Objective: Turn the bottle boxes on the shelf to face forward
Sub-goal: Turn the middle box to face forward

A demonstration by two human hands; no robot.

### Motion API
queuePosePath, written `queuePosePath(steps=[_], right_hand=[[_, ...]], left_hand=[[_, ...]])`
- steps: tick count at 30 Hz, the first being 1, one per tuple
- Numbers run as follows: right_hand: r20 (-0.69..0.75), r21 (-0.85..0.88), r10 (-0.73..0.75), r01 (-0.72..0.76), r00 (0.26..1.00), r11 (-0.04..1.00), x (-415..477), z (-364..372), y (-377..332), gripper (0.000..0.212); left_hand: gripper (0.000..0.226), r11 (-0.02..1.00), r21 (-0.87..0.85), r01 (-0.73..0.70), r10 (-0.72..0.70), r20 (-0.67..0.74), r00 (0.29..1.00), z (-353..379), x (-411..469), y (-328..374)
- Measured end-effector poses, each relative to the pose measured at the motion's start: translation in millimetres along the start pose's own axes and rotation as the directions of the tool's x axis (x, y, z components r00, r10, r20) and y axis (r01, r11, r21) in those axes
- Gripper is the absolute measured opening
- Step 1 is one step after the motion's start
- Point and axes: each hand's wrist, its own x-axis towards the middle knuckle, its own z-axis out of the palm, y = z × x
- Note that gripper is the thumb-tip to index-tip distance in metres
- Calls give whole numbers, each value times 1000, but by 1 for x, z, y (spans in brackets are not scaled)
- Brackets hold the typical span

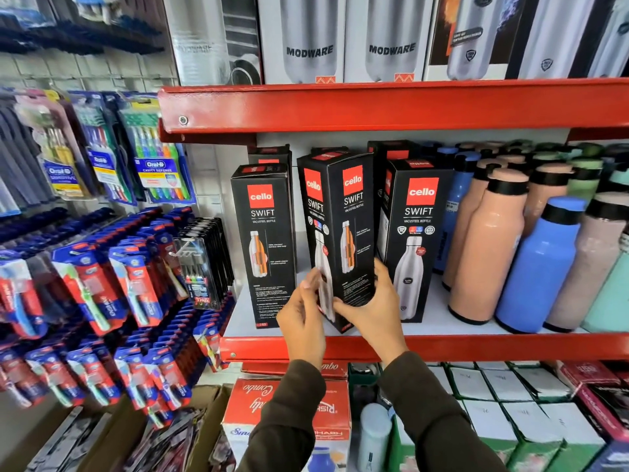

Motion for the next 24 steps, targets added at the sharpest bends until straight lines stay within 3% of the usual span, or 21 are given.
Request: queuePosePath(steps=[5,12,16,24], right_hand=[[39,23,2,-3,999,1000,-1,-4,-5,95],[125,5,-13,13,992,1000,-3,-5,-6,105],[191,-29,-28,34,981,999,-2,-6,-4,90],[152,-73,-31,43,988,996,4,-2,11,69]], left_hand=[[42,973,215,-90,80,54,995,0,13,-6],[37,974,225,0,-14,59,998,-6,25,-11],[34,985,173,30,-34,20,999,-8,25,-11],[34,983,174,54,-54,-6,999,-3,22,-16]])
